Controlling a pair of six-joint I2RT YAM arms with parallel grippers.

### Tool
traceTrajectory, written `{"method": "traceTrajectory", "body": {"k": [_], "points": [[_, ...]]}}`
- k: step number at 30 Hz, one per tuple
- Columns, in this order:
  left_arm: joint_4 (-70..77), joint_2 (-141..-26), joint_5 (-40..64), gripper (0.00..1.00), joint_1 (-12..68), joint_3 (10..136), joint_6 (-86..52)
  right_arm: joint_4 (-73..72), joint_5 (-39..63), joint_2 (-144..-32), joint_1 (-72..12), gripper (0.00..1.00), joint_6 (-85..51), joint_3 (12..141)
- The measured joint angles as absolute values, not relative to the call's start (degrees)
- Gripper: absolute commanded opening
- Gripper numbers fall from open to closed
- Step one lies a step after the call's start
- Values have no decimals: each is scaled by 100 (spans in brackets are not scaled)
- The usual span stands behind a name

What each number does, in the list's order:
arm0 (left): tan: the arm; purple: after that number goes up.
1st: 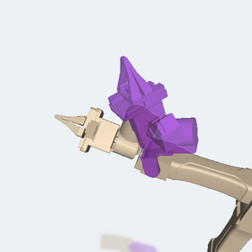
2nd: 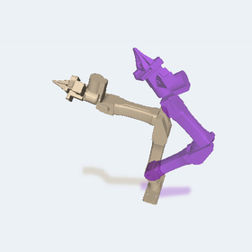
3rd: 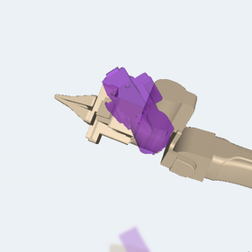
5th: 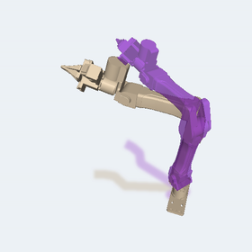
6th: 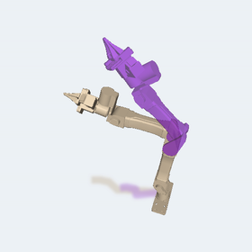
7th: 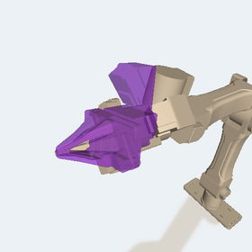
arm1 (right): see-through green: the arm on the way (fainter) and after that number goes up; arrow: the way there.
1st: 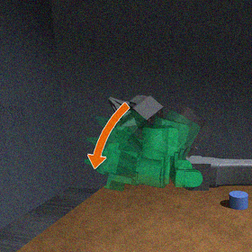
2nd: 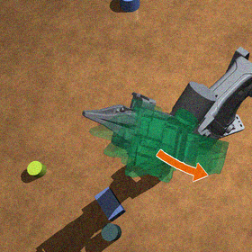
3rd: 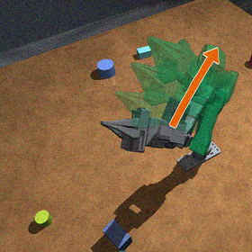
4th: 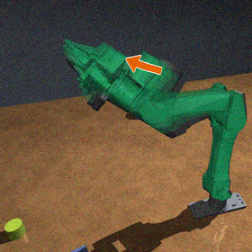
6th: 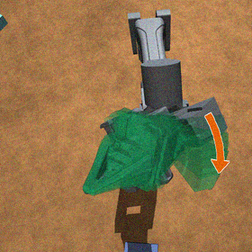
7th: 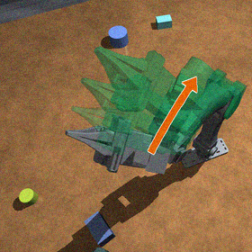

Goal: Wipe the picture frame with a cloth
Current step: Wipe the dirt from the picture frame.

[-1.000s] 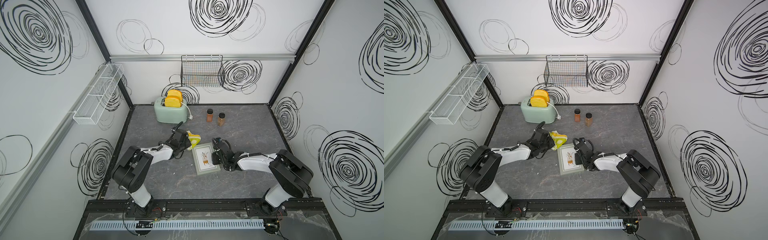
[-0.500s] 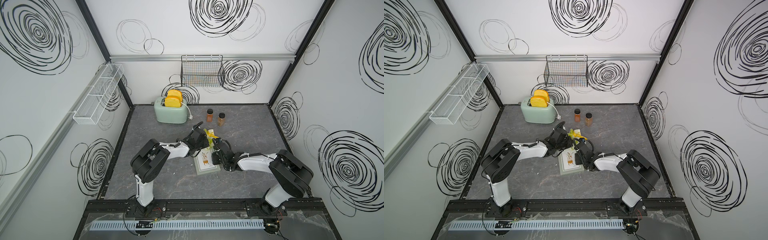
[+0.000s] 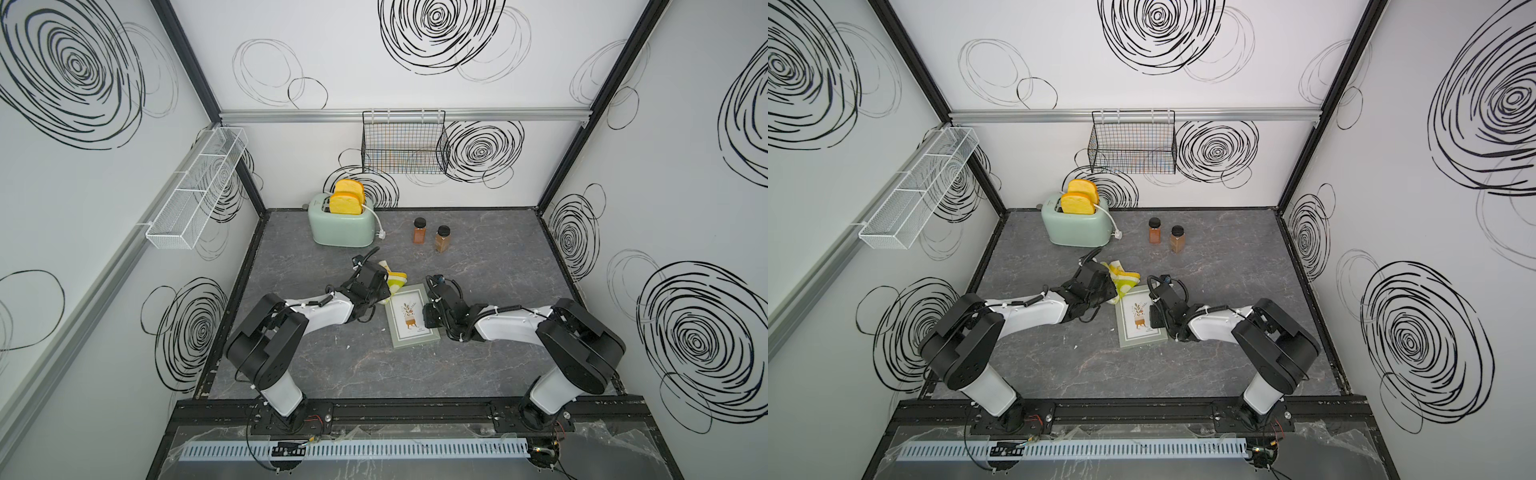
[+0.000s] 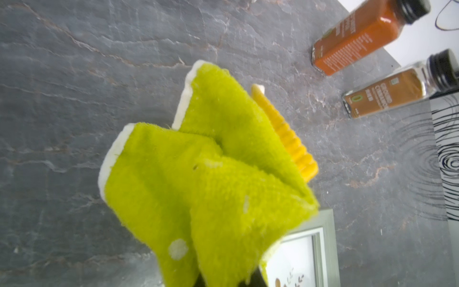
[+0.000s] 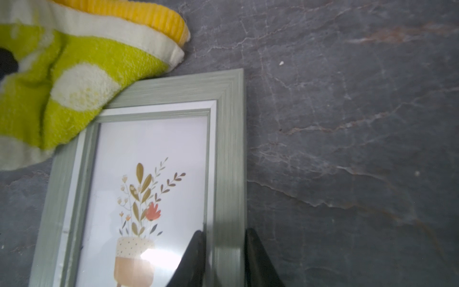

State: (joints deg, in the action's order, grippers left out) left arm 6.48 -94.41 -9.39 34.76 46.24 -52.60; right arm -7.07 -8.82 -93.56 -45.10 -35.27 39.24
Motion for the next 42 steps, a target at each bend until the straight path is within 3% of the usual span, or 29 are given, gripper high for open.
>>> {"method": "traceTrajectory", "body": {"k": [15, 24, 28, 38, 42], "points": [[-43, -7317, -790, 0, 5046, 2644, -6420, -847, -519, -9537, -4217, 29, -3708, 4069], [526, -8416, -657, 0, 3463, 3712, -5918, -969, -491, -9651, -4125, 29, -3804, 4139], [862, -8792, -624, 0, 3306, 4160, -5758, -1037, -486, -9686, -4112, 29, -3819, 4139], [515, -7749, -950, 0, 5048, 2932, -6257, -1129, -416, -9730, -4062, 28, -3885, 4139], [259, -7028, -967, 0, 5122, 2473, -6449, -1129, -414, -9730, -4060, 28, -3903, 4139]]}}
